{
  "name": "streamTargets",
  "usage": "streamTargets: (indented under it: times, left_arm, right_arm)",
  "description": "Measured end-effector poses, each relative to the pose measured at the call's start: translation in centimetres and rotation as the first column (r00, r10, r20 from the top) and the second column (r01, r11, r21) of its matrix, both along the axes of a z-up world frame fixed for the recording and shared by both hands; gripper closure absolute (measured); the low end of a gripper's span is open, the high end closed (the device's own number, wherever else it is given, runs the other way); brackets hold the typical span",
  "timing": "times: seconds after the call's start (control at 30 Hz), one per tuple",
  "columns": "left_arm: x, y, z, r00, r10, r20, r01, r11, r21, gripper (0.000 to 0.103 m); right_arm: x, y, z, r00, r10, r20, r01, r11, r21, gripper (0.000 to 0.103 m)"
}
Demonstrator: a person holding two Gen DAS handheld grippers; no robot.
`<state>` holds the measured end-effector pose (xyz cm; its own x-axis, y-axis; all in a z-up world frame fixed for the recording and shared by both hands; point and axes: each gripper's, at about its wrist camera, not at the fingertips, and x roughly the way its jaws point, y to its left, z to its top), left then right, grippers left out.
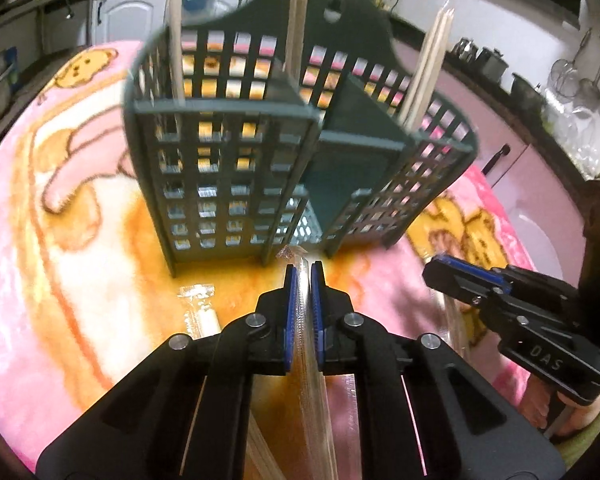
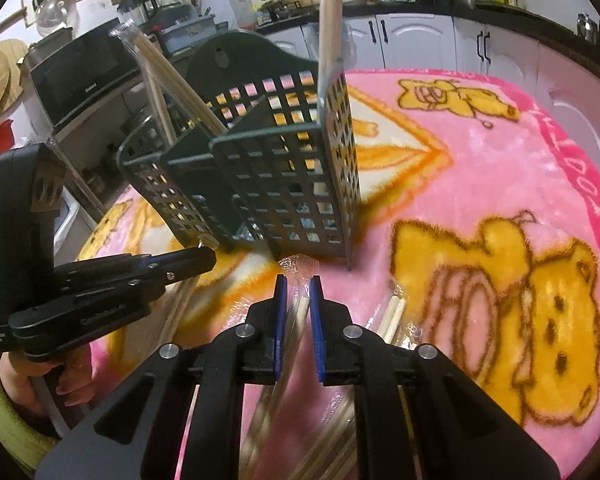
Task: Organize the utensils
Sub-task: 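Lift the held chopsticks with both tools up over the caddy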
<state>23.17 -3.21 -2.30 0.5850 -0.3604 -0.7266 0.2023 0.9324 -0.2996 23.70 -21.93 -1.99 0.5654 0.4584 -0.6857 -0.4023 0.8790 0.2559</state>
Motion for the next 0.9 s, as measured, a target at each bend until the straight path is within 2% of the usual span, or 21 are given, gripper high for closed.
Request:
streamTargets:
  times: [0.43, 0.9]
  left_arm:
    - [-2.6, 2.9, 6.1, 0.985, 0.043, 0.164, -0.032, 0.997, -0.071, 0.100]
    - [-4.0, 4.3, 10.0, 0.958, 0.094, 0.271, -0.062, 0.990, -0.126, 0.100]
  right_arm:
    - [-2.2, 0.8, 4.8, 0.991, 0.031, 0.131, -0.036, 0.999, 0.030, 0.093]
    - [-4.1, 1.1, 10.3, 0.956, 0.031, 0.292, -0.050, 0.997, 0.061, 0.094]
